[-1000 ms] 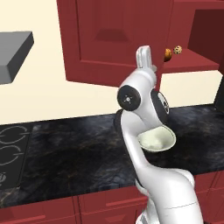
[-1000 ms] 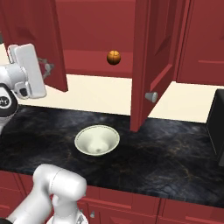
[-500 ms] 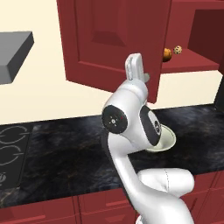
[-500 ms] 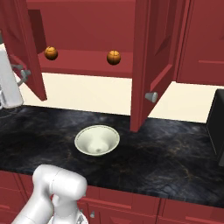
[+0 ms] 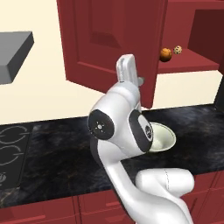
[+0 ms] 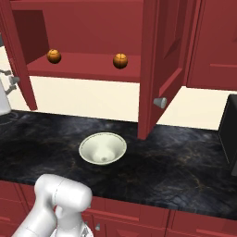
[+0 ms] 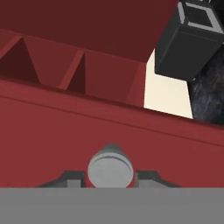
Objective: Open the cabinet. Pick the orange and orange from the cabinet and place them into the bowl. Then close the cabinet.
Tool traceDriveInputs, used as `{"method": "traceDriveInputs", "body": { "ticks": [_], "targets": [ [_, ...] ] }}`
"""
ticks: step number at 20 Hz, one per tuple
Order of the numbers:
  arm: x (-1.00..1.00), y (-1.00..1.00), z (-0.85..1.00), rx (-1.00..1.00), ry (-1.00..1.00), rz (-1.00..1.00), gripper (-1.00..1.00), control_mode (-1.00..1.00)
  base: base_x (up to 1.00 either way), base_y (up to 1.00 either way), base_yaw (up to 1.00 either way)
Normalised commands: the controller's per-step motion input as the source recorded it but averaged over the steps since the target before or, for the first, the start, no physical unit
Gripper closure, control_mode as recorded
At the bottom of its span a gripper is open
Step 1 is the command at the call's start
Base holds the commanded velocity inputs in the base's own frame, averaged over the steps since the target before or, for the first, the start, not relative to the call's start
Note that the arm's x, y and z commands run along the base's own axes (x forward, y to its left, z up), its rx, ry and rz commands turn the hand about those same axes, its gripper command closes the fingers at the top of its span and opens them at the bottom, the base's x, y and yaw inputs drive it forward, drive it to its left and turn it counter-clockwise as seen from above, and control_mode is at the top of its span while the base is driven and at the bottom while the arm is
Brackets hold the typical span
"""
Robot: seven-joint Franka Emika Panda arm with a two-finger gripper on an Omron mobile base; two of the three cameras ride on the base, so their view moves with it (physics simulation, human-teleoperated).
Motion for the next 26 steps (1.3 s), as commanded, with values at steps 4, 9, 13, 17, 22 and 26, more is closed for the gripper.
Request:
{"method": "traceDriveInputs", "body": {
  "ticks": [4, 9, 13, 17, 22, 26],
  "targets": [
    [-0.30, 0.00, 0.00, 0.00, 0.00, -0.01, -1.00, -1.00, 0.00, 0.00, 0.00],
    [-0.71, -0.05, 0.00, 0.00, -0.01, 0.00, -1.00, -1.00, 0.00, 0.00, 0.00],
    [-0.76, -0.46, 0.00, 0.01, -0.01, 0.00, -1.00, -1.00, 0.00, 0.00, 0.00],
    [-0.19, -0.62, 0.00, 0.02, -0.02, 0.00, -1.00, -1.00, 0.00, 0.00, 0.00],
    [0.00, -0.41, 0.00, 0.08, 0.00, 0.03, -1.00, -1.00, 0.00, 0.00, 0.00],
    [0.05, -0.09, -0.03, 0.16, 0.00, 0.20, -1.00, -1.00, 0.00, 0.00, 0.00]
  ]
}}
